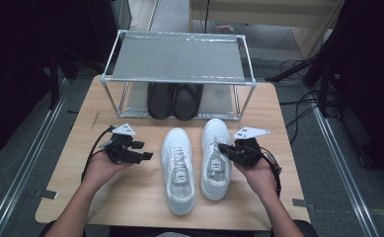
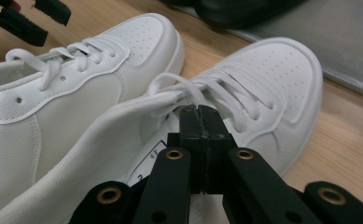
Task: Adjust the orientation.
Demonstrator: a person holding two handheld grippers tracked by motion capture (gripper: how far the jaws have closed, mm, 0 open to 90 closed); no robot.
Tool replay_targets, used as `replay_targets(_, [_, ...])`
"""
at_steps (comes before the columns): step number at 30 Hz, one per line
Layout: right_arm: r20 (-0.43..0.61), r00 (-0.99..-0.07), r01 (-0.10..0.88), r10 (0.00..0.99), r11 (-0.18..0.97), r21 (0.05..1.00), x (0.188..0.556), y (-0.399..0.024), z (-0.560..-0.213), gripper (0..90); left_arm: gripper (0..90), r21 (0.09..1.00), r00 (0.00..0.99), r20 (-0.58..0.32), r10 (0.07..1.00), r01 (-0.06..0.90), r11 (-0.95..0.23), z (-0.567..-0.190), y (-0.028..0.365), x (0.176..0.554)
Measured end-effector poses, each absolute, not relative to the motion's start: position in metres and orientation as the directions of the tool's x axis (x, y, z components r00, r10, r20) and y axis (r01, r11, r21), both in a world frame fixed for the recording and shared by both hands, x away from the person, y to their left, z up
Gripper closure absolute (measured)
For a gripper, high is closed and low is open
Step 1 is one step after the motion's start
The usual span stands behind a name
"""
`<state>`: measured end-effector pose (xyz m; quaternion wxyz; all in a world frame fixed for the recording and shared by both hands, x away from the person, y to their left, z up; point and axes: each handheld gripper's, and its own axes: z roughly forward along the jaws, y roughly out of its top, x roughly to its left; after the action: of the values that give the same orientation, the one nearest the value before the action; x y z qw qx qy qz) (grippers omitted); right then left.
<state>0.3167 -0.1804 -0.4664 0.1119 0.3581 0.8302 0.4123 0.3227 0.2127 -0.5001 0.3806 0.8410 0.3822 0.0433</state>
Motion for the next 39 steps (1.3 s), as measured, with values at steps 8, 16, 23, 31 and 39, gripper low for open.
replay_targets(8, [0.154, -0.697, 0.528, 0.7, 0.357, 0.771, 0.316, -0.192, -0.467, 90.0, 37.8, 0.673, 0.719, -0.214, 0.661, 0.599, -0.434, -0.5, 0.205, 0.329])
replay_targets(16, [0.163, -0.696, 0.516, 0.7, 0.329, 0.791, 0.304, -0.185, -0.459, 90.0, 38.0, 0.678, 0.733, -0.216, 0.646, 0.588, -0.441, -0.499, 0.198, 0.336])
replay_targets(23, [0.189, -0.721, 0.509, 0.667, 0.324, 0.798, 0.283, -0.179, -0.454, 90.0, 38.1, 0.679, 0.737, -0.215, 0.641, 0.585, -0.444, -0.498, 0.196, 0.338])
replay_targets(31, [0.152, -0.723, 0.548, 0.673, 0.425, 0.721, 0.279, -0.174, -0.474, 90.0, 38.1, 0.688, 0.746, -0.215, 0.631, 0.574, -0.444, -0.498, 0.191, 0.342])
replay_targets(39, [0.135, -0.724, 0.541, 0.676, 0.437, 0.719, 0.278, -0.181, -0.475, 90.0, 38.2, 0.685, 0.755, -0.214, 0.62, 0.569, -0.456, -0.497, 0.188, 0.345])
